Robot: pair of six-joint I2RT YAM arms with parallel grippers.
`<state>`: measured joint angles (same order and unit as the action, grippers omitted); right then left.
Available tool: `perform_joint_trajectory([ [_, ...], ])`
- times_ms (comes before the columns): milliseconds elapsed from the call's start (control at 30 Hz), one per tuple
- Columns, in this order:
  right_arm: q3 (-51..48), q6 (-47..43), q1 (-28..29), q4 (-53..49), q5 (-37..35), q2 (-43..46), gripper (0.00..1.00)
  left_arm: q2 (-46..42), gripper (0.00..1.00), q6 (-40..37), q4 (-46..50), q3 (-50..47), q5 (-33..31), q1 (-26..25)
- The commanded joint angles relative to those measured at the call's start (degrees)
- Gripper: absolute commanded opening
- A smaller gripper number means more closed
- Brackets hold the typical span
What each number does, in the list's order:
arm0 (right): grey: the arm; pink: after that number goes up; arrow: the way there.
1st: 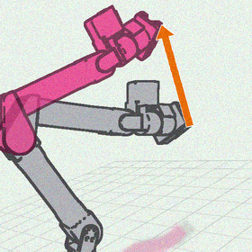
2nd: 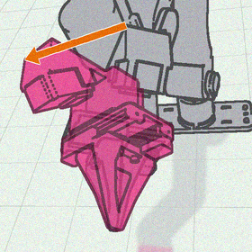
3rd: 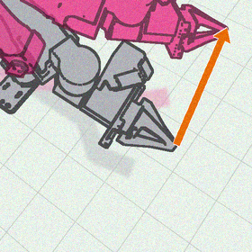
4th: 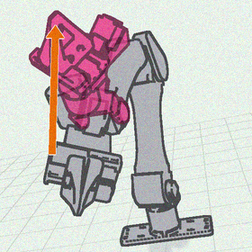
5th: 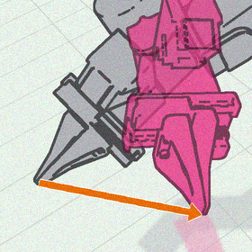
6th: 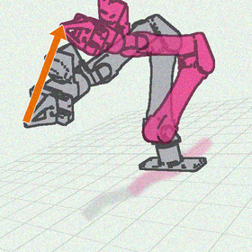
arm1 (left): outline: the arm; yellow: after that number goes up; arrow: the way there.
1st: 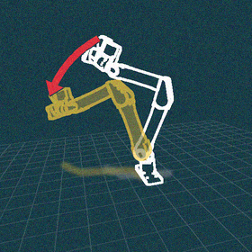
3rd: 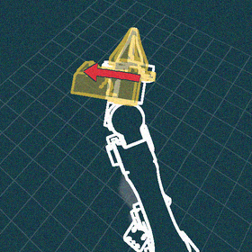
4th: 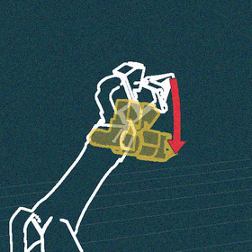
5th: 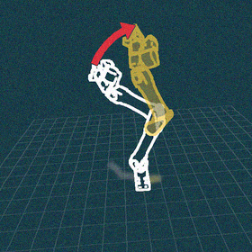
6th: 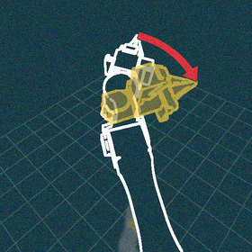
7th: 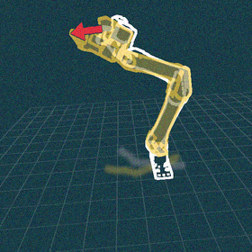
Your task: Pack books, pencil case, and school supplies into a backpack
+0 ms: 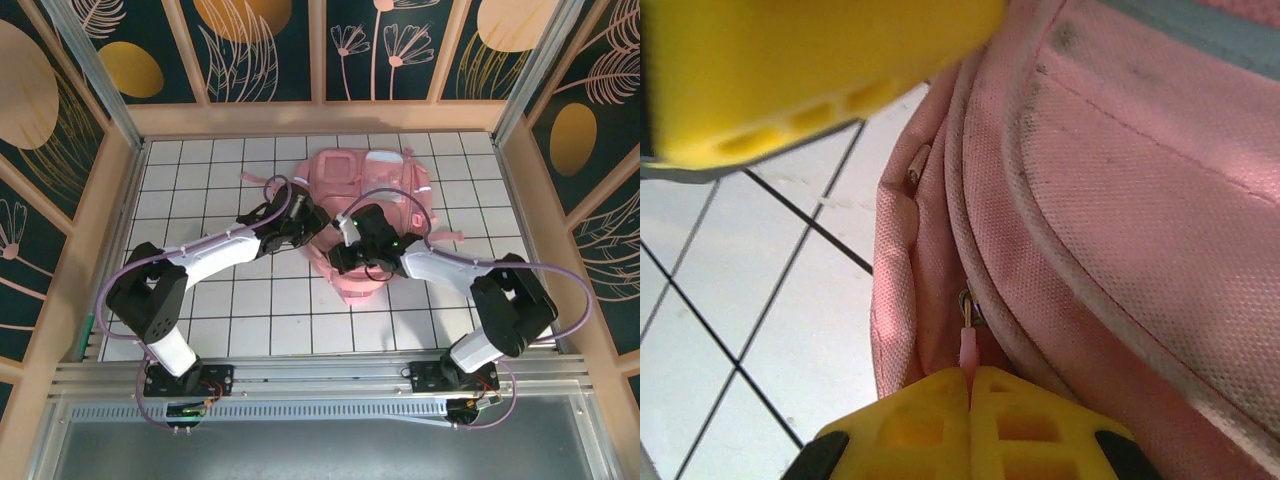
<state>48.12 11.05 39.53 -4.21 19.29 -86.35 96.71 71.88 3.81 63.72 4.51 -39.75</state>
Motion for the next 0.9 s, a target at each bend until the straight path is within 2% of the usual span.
perform_joint_trajectory([
  [0, 3.28, 0.16, -0.45, -0.13, 1.0, 3.51, 0.0, -0.09, 0.38, -3.51, 4.77, 2.21, -0.47, 0.35],
  [233, 2.18, 0.74, -2.28, -1.23, 1.79, 2.73, 0.0, -0.55, 0.39, -4.99, 7.3, 2.5, -0.51, 0.48],
  [533, -0.17, 0.48, -2.26, -0.62, 3.74, 1.96, 0.0, 1.15, 0.39, -4.42, 3.4, -1.37, -0.71, 1.44],
  [867, 1.57, -0.04, -2.35, -1.76, 2.95, 2.76, 0.0, 4.17, 0.4, -6.61, 4.75, -0.7, -2.04, 2.96],
])
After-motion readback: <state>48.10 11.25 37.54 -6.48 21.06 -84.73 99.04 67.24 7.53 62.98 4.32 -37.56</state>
